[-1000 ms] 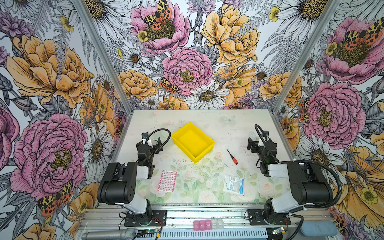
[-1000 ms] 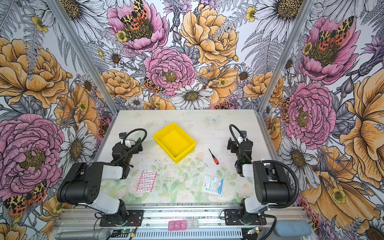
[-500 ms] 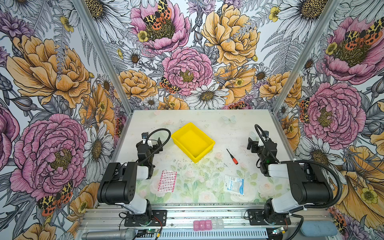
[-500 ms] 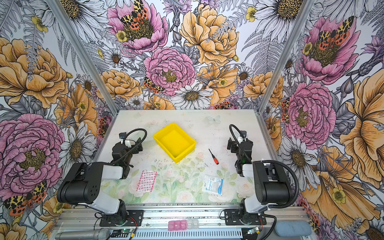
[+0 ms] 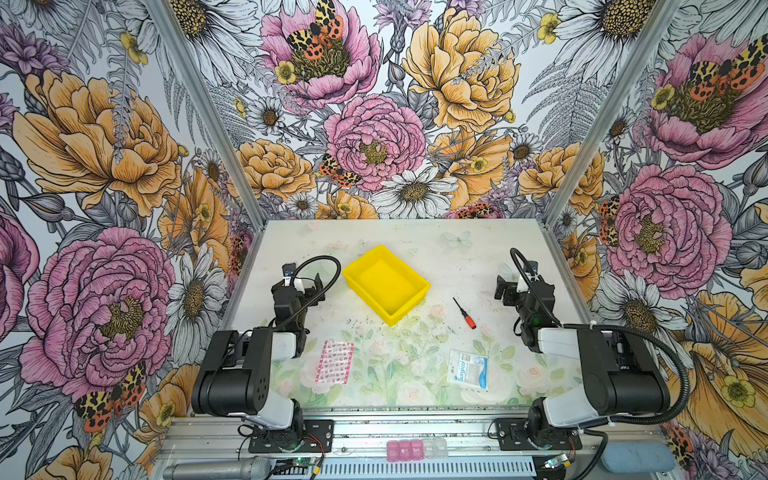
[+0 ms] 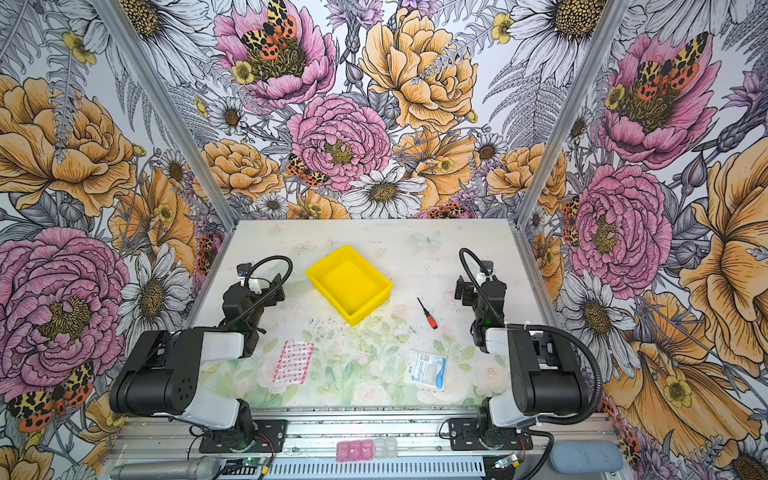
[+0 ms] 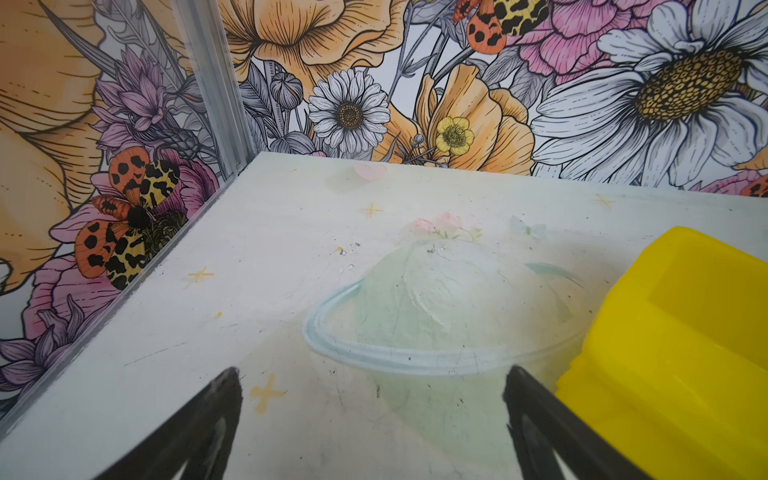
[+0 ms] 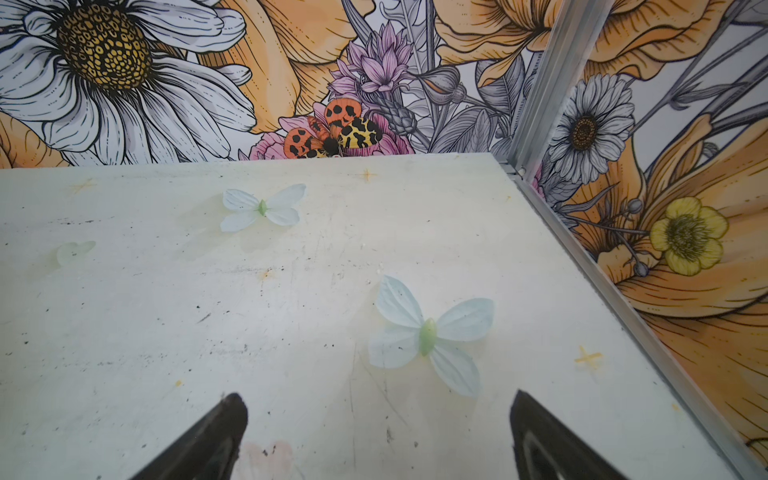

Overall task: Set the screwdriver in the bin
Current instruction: 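Move the right gripper toward the red-handled screwdriver while the left arm shifts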

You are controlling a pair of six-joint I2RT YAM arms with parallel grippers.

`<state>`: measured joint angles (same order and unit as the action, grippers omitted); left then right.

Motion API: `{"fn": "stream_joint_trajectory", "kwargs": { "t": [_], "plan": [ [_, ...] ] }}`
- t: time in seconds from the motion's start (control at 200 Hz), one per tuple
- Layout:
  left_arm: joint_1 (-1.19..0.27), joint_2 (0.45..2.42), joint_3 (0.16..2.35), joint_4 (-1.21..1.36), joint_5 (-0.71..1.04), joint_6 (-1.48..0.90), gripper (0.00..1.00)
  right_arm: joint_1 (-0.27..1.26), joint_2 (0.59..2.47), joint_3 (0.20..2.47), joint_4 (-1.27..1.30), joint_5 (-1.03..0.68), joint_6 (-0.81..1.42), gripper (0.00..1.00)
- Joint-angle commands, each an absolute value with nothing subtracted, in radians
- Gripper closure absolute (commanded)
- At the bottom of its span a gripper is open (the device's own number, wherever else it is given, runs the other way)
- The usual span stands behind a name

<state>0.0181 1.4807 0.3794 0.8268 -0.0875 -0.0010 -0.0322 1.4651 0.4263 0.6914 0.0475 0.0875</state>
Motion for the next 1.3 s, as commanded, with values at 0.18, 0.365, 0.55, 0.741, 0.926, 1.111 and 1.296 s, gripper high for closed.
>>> {"fn": "stream_joint_trajectory", "kwargs": {
  "t": [0.18, 0.365, 0.55, 0.741, 0.926, 1.111, 1.296],
  "plan": [
    [0.039, 1.287, 0.439, 0.546, -0.064, -0.04, 0.01, -0.02, 1.325, 0.588, 0.232, 0.125, 0.2, 0.0],
    [0.037, 1.177, 0.472, 0.324, -0.021, -0.077, 0.01, -0.015, 1.289, 0.695, -0.056, 0.175, 0.32, 0.01],
    [0.017, 1.097, 0.495, 0.196, -0.017, -0.168, 0.01, -0.004, 1.295, 0.793, -0.236, 0.126, 0.373, 0.01],
    [0.01, 1.066, 0.623, -0.11, -0.04, -0.322, 0.01, 0.032, 1.322, 0.876, -0.392, 0.073, 0.41, 0.01],
    [0.011, 1.094, 0.725, -0.322, 0.018, -0.386, 0.01, 0.096, 1.318, 0.885, -0.46, 0.036, 0.452, 0.0],
    [-0.02, 1.11, 0.756, -0.351, 0.16, -0.371, 0.01, 0.144, 1.336, 0.878, -0.508, -0.023, 0.456, 0.01],
    [-0.042, 1.121, 0.789, -0.399, 0.273, -0.335, 0.01, 0.173, 1.361, 0.877, -0.542, -0.083, 0.424, 0.0]
  ]
}}
